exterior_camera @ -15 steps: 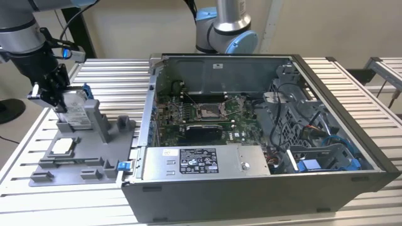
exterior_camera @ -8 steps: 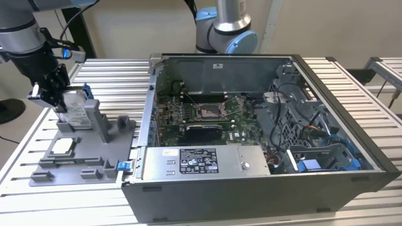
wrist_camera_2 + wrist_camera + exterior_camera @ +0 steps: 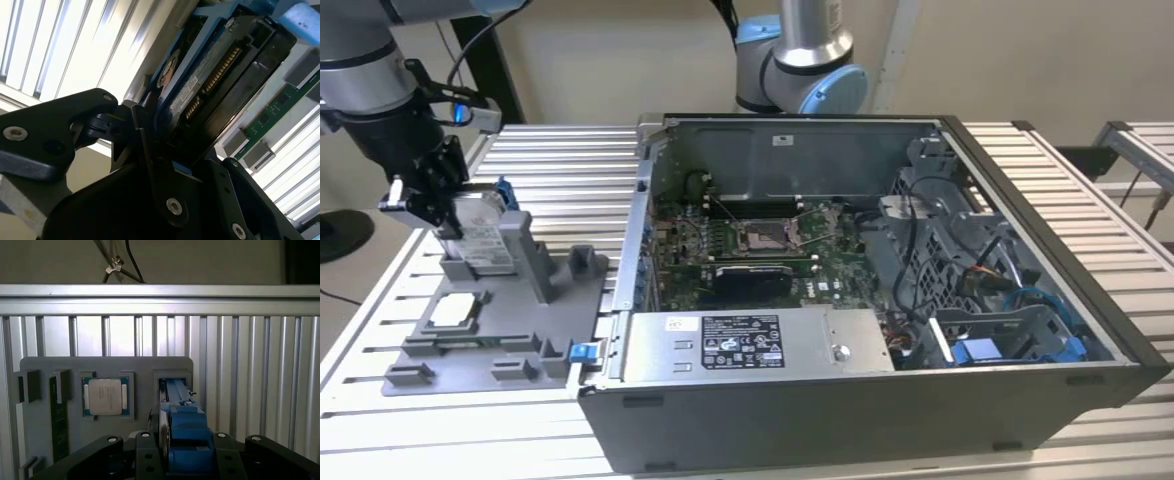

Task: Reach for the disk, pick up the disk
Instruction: 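Pick up the disk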

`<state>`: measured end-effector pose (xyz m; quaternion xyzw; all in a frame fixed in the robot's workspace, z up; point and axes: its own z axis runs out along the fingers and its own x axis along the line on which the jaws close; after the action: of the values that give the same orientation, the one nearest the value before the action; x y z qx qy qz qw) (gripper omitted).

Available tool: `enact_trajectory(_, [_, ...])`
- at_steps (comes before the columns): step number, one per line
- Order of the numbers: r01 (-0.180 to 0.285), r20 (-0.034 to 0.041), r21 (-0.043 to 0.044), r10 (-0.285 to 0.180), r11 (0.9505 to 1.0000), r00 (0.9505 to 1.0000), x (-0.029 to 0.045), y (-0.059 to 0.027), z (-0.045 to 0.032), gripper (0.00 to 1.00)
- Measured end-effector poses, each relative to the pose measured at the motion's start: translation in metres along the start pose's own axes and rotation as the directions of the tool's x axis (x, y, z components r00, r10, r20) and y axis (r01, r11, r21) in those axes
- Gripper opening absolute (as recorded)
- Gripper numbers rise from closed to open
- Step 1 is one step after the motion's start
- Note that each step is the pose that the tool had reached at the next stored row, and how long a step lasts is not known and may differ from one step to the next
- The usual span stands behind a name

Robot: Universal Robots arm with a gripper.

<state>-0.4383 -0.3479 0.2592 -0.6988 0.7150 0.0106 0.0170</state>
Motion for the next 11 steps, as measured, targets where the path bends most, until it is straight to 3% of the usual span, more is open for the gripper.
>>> enact_trajectory(11, [0.000, 0.0021, 0.0003, 0.000, 1.0000, 1.0000, 0.0000, 0.0000, 0.0002, 0.00])
